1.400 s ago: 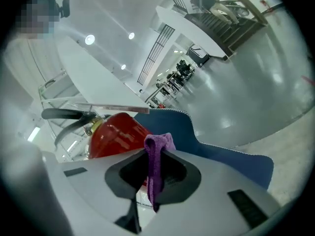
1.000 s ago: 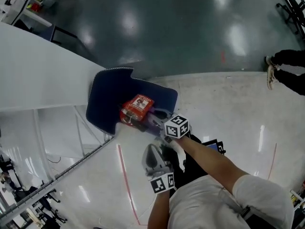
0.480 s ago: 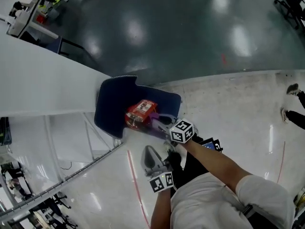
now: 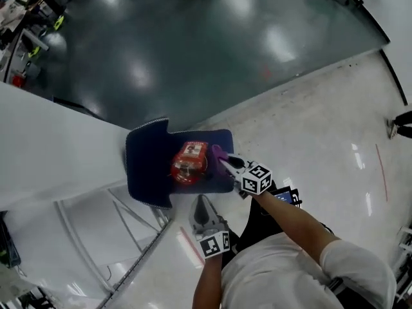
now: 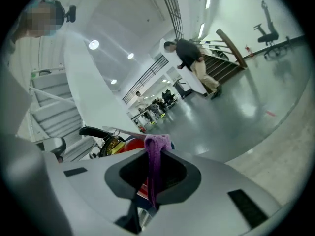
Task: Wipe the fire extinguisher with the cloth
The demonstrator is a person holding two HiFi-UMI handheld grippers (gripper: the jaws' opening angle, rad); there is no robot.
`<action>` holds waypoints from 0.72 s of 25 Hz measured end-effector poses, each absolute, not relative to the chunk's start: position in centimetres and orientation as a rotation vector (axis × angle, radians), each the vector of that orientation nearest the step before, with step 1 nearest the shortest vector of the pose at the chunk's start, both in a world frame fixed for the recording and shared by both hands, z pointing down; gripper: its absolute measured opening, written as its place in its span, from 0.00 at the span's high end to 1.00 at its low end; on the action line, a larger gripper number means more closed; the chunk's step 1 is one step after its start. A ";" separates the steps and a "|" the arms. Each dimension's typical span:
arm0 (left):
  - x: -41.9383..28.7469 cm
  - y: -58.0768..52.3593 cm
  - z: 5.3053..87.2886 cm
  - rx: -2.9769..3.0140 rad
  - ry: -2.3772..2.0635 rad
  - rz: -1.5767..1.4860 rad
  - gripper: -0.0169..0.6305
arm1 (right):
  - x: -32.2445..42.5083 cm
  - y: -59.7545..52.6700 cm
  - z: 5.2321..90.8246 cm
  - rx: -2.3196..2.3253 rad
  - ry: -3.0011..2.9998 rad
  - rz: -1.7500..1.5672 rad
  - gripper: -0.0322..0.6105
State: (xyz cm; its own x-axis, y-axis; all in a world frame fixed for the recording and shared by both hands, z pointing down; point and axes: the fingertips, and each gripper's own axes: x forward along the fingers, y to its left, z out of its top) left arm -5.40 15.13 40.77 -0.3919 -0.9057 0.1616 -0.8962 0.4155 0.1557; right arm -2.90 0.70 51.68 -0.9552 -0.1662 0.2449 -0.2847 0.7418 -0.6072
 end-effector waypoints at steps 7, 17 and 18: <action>-6.9 17.4 41.6 1.861 -2.160 -0.050 0.97 | 0.9 5.2 48.7 0.811 -2.760 0.979 0.87; -6.0 15.1 44.2 1.930 -2.071 -0.013 0.97 | 1.6 7.7 57.7 0.938 -2.637 1.193 0.87; -5.8 15.1 44.5 1.932 -2.059 -0.009 0.97 | 1.6 7.8 59.4 0.950 -2.610 1.230 0.87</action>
